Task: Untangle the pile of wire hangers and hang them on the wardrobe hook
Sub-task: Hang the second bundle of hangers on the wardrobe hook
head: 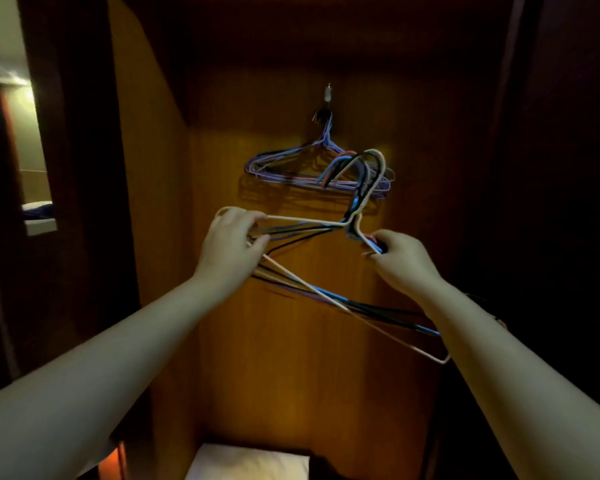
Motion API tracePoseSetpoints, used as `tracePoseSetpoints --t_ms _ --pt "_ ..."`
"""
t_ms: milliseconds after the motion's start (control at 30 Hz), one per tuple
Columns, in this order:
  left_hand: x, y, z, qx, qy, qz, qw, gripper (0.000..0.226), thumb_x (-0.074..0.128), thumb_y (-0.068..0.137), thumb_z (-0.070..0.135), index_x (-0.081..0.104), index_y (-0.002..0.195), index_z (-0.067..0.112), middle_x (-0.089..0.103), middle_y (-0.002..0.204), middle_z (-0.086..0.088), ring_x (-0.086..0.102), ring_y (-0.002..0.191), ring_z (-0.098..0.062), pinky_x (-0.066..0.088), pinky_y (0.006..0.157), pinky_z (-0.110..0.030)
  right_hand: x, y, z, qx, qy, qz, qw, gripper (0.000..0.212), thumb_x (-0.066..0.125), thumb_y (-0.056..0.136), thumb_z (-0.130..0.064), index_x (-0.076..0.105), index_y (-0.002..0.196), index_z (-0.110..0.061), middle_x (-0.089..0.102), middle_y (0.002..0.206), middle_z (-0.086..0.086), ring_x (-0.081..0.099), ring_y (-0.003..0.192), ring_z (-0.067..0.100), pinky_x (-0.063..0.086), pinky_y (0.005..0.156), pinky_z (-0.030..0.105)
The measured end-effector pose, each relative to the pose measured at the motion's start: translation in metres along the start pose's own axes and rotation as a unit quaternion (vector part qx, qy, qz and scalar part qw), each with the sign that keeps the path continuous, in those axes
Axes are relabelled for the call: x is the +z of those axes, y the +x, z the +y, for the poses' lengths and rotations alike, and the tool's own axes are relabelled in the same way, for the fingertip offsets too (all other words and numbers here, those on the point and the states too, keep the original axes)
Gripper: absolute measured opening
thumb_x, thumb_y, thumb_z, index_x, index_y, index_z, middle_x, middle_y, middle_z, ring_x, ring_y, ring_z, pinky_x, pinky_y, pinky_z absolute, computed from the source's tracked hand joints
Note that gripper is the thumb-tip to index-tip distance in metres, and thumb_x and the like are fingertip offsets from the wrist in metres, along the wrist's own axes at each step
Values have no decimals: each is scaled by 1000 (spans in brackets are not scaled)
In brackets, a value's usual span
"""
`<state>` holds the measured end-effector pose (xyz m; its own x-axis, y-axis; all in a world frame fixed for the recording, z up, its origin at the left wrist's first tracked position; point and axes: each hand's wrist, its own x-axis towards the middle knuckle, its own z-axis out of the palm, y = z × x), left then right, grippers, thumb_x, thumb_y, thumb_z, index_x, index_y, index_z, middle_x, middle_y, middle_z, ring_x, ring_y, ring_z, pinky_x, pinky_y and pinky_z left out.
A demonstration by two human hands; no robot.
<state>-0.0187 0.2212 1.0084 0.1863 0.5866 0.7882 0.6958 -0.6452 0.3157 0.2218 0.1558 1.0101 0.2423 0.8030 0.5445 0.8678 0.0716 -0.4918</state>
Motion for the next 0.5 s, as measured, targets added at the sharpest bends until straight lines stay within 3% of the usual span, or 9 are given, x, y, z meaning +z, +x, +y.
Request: tracePoseSetpoints --t_ms 133,367,500 --pt "9 24 -12 -24 6 -28 999 37 56 90 26 56 125 17 52 121 -9 45 114 -27 34 93 -33 -1 38 1 44 26 28 998 9 63 84 -15 62 90 -22 53 70 -4 47 57 11 35 50 26" --pt "31 60 -27 -18 -8 -27 999 41 55 91 30 53 129 18 50 124 -7 44 118 -25 35 97 -36 1 109 12 105 114 59 986 15 65 81 -15 68 95 -13 46 59 -2 40 52 13 30 48 25" --pt "46 110 -26 10 -23 -8 1000 44 57 88 29 49 130 22 49 125 -7 44 119 -24 36 98 -36 -7 167 12 107 149 56 981 4 65 77 -8 64 78 -11 46 57 3 39 46 13 31 36 18"
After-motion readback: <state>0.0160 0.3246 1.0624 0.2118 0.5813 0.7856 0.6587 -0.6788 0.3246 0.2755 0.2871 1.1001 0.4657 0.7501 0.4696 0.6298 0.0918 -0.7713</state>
